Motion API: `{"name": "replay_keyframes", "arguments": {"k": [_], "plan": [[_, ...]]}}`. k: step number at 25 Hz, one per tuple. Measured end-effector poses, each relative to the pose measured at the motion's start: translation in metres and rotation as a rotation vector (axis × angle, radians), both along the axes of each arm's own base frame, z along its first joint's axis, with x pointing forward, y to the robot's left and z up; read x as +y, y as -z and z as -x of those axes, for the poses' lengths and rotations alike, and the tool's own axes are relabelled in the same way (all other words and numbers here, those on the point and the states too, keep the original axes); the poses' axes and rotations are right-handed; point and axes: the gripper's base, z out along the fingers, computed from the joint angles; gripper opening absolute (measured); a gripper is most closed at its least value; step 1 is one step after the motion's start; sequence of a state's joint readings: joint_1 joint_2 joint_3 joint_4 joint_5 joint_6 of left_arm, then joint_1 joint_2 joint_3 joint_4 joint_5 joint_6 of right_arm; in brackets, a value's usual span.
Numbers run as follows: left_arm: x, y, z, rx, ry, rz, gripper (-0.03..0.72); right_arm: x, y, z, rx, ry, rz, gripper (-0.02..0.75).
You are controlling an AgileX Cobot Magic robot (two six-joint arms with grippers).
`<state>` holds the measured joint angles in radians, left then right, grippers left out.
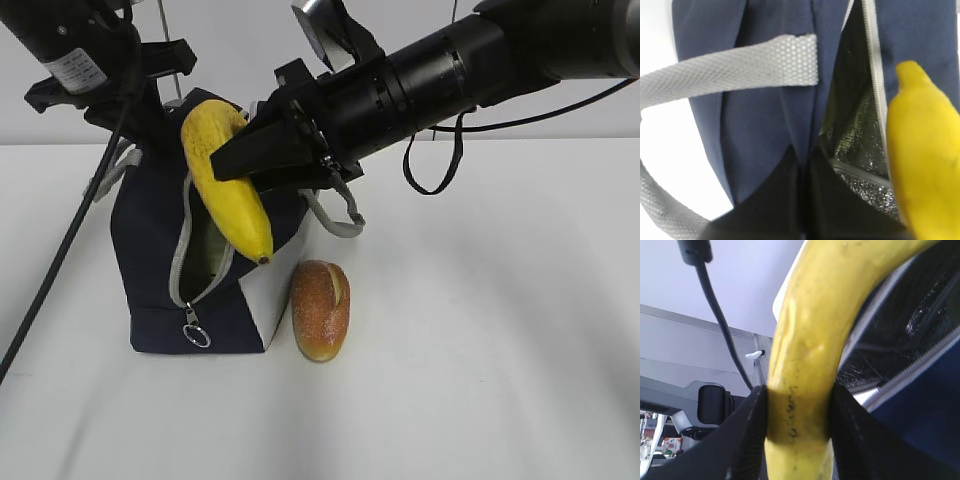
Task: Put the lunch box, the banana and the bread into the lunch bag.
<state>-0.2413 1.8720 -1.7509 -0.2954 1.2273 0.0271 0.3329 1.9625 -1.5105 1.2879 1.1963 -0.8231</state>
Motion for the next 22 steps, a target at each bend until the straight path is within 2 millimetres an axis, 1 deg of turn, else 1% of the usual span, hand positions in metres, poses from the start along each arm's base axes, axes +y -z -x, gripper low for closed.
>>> {"name": "replay_keyframes", "arguments": {"k": [4,9,17,22], "plan": [[0.0,0.0,0.0,0.0,0.0,0.0,0.0,0.002,0.0,-0.005,-0.005,0.004,-0.009,0.298],[0.0,0.0,0.0,0.0,0.0,0.0,0.0,0.004,0.005,-0.011,0.0,0.004,-0.008,0.298],[0.0,0.0,0.0,0.0,0.0,0.0,0.0,0.006,0.019,-0.016,0.032,0.01,-0.004,0.298],[0.0,0.0,0.0,0.0,0.0,0.0,0.0,0.007,0.032,-0.02,0.084,0.021,0.001,0.298]]}}
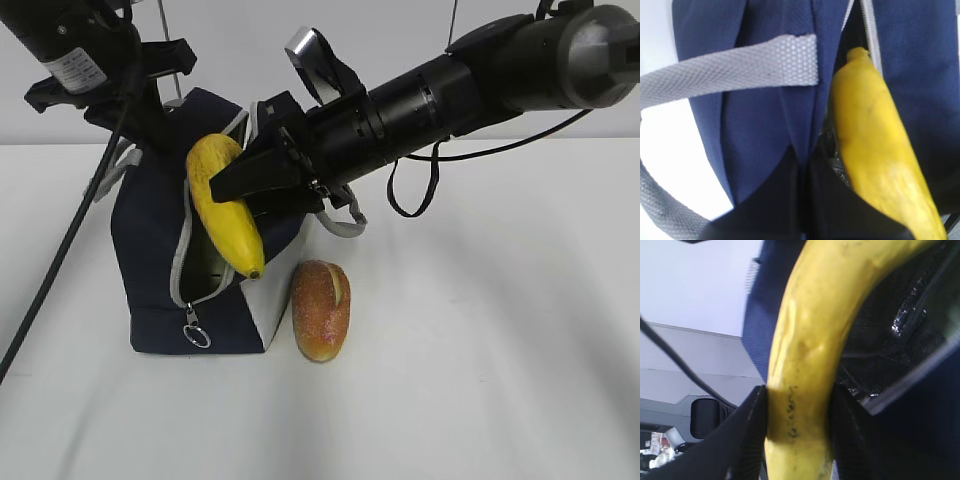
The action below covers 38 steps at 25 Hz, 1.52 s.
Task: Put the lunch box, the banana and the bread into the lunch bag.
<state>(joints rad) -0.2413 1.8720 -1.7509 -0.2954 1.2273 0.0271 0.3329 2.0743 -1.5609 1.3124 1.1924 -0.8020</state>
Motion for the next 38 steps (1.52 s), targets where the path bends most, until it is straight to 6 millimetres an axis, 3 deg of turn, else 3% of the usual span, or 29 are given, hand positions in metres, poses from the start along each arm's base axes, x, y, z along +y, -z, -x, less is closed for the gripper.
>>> {"name": "replay_keyframes", "arguments": {"k": [5,16,34,38], "plan": [[0.0,0.0,0.0,0.0,0.0,0.0,0.0,0.001,0.007,-0.003,0.075,0.026,0.001,0.298],[0.0,0.0,0.0,0.0,0.0,0.0,0.0,0.004,-0.012,-0.024,0.048,0.177,-0.014,0.298],[0.0,0.0,0.0,0.0,0.0,0.0,0.0,0.005,0.028,-0.037,0.192,0.269,0.059,0.299],[0.0,0.0,0.0,0.0,0.0,0.0,0.0,0.005,0.031,-0.037,0.2,0.272,0.063,0.347]]}}
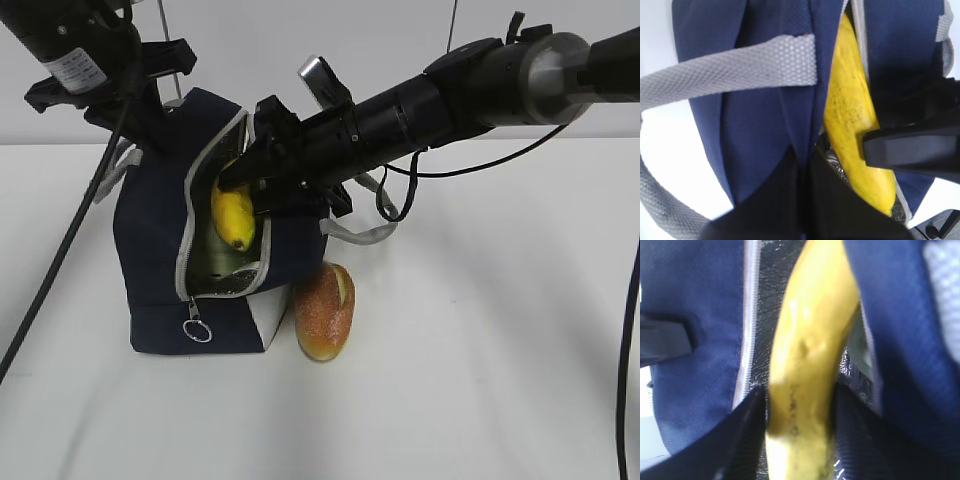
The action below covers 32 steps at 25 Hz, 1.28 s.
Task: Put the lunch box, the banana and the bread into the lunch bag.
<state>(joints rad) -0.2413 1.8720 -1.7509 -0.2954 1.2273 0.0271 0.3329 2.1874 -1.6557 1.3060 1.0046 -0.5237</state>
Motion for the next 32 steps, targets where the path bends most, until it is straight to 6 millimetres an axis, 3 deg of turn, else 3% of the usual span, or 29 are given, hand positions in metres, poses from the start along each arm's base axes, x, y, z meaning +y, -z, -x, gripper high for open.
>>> {"name": "replay_keyframes", "arguments": {"k": [4,7,14,21,25,32], "plan": [[0.0,0.0,0.0,0.0,0.0,0.0,0.0,0.0,-0.001,0.0,0.001,-0.007,-0.003,0.556],[0.0,0.0,0.0,0.0,0.0,0.0,0.0,0.001,-0.001,0.002,0.007,-0.028,-0.012,0.622],[0.0,0.0,0.0,0.0,0.0,0.0,0.0,0.005,-0.023,0.007,-0.051,-0.168,-0.071,0.564],[0.0,0.0,0.0,0.0,0.0,0.0,0.0,-0.002,-0.073,0.023,-0.166,-0.2,-0.045,0.557],[0.0,0.0,0.0,0.0,0.0,0.0,0.0,-0.014,-0.097,0.041,-0.207,-0.223,0.089,0.557],[0.0,0.0,0.0,0.0,0.0,0.0,0.0,-0.034,-0.096,0.08,-0.201,-0.149,0.192,0.556]]}}
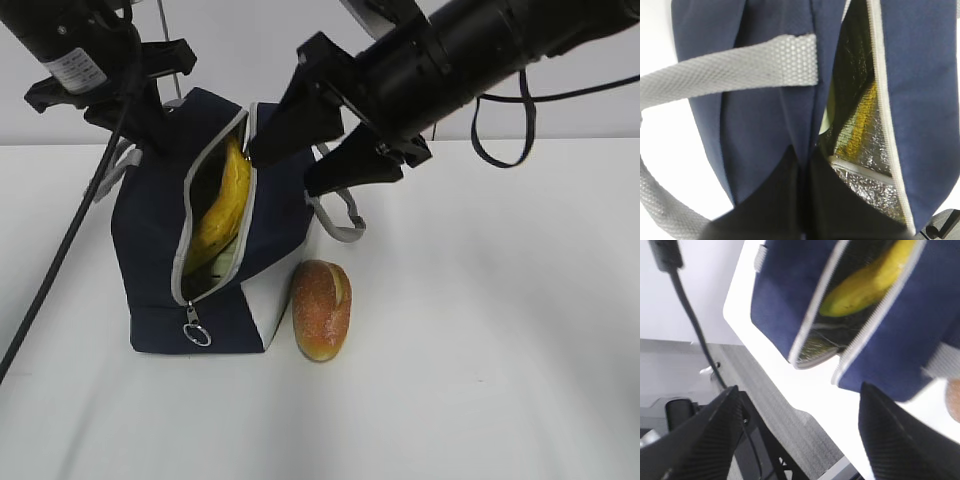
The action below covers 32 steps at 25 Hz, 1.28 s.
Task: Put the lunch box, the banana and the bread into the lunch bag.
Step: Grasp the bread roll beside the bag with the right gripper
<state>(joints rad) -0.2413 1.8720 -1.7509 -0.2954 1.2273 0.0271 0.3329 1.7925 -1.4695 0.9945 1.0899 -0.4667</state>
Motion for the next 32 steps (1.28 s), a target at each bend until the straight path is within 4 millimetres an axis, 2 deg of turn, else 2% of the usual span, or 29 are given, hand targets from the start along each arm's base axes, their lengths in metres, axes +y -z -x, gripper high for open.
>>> {"name": "replay_keyframes", "arguments": {"k": [7,14,19,25,28,32], "plan": [[0.0,0.0,0.0,0.0,0.0,0.0,0.0,-0.021,0.027,0.035,-0.038,0.13,0.066,0.555],[0.0,0.0,0.0,0.0,0.0,0.0,0.0,-0.032,0.064,0.048,-0.042,0.161,0.147,0.554],[0.0,0.0,0.0,0.001,0.0,0.0,0.0,-0.036,0.084,0.047,-0.028,0.216,0.182,0.553],[0.0,0.0,0.0,0.003,0.001,-0.001,0.0,-0.03,0.122,0.035,0.105,0.266,0.181,0.553],[0.0,0.0,0.0,0.004,0.001,-0.001,0.0,-0.028,0.133,0.031,0.15,0.295,0.169,0.553],[0.0,0.0,0.0,0.004,0.001,-0.001,0.0,-0.03,0.143,0.025,0.115,0.319,0.199,0.558]]}}
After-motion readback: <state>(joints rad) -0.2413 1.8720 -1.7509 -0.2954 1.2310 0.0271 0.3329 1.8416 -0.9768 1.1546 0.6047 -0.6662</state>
